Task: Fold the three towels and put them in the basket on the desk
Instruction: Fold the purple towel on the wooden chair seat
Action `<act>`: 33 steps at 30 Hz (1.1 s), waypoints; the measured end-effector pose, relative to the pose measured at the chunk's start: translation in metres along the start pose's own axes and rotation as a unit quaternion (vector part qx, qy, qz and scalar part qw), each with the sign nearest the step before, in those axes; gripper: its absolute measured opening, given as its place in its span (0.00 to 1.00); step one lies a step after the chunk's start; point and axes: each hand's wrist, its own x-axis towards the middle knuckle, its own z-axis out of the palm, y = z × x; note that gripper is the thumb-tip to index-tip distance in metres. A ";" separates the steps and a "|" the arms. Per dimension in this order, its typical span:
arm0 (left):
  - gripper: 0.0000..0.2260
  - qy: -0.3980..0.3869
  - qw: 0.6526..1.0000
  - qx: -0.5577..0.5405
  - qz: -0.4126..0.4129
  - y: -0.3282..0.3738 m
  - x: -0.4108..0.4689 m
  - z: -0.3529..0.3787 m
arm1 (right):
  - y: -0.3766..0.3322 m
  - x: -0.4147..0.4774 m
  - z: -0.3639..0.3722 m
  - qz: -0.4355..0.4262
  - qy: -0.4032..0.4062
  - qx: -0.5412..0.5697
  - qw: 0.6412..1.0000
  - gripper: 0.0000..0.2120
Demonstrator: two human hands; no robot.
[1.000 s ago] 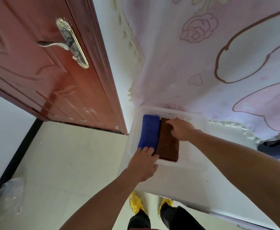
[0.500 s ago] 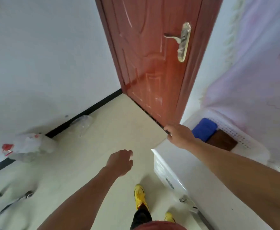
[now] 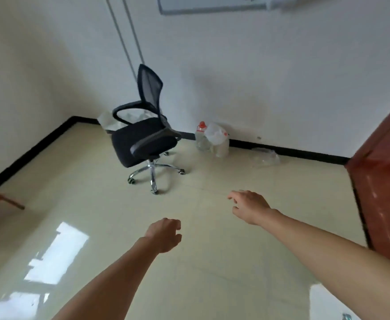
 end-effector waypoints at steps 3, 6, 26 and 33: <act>0.16 0.009 0.998 -0.038 -0.058 -0.103 -0.038 0.007 | -0.111 0.045 0.016 -0.059 -0.021 -0.032 0.998 0.21; 0.17 0.013 0.991 -0.067 -0.112 -0.199 -0.079 0.013 | -0.217 0.078 0.037 -0.118 -0.054 -0.053 0.990 0.22; 0.18 0.032 0.869 -0.250 -0.427 -0.639 -0.201 0.050 | -0.747 0.280 0.185 -0.424 -0.174 -0.168 0.873 0.24; 0.17 0.060 0.811 -0.323 -0.484 -0.777 -0.191 0.014 | -0.926 0.379 0.198 -0.467 -0.183 -0.184 0.845 0.24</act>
